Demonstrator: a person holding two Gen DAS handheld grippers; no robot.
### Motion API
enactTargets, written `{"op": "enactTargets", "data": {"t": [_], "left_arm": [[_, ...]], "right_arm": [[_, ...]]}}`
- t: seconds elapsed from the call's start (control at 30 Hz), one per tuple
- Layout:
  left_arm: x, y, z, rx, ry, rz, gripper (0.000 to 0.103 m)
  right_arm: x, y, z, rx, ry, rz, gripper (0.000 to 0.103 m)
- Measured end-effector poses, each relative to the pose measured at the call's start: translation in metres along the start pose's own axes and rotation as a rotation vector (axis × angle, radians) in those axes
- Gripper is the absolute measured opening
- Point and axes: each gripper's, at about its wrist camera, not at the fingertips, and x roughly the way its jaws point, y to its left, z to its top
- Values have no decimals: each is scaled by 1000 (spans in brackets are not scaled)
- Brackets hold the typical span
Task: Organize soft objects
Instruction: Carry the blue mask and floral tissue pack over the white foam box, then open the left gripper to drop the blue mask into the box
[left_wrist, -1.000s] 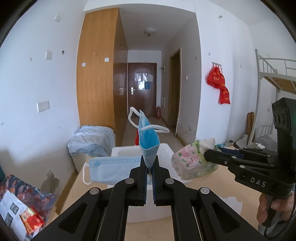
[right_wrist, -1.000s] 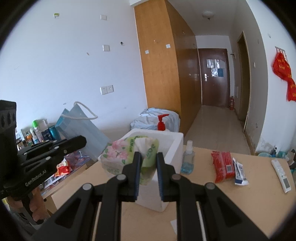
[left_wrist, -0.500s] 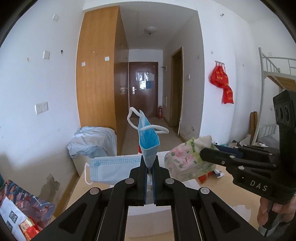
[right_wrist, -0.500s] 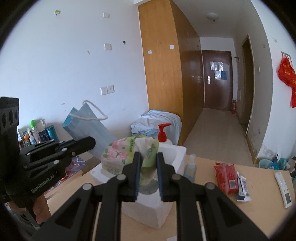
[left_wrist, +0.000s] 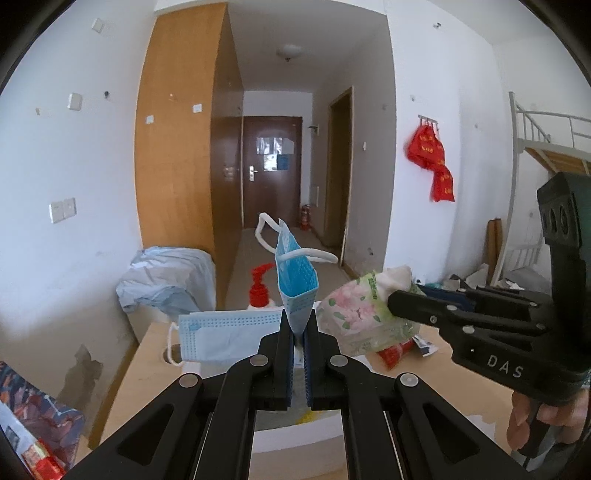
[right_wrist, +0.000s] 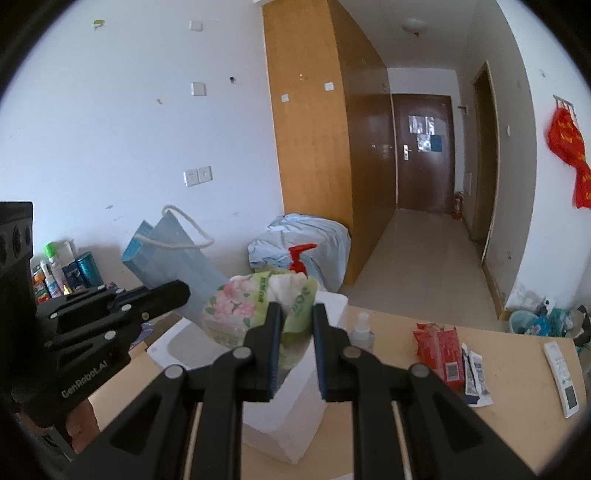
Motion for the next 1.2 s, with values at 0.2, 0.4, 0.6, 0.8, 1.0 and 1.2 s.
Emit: {"op": "enactTargets", "data": {"t": [0.2,0.4,0.6,0.8,1.0,1.2], "left_arm": [[12,-5,-3,-2,23,-52,5],[17,-7,-5,4,35,-64,5],[19,-6,-6,11,41,-65,5],[19,-2,-8,9,42,-31,22],[11,3,-10,-1,0,59,85],[8,11,-12,-4,-6,83,94]], "right_arm": [[-2,-4,3,16,-8,-22,20],[-1,-8,5,31,-5,-24,20],[-3,-8,6,29,-13,-24,20],[-7,-9,6,29,-19,-26,20],[-9,-13,8,35,-32,-39,20],[-9,-15,8,38,-31,-40,20]]}}
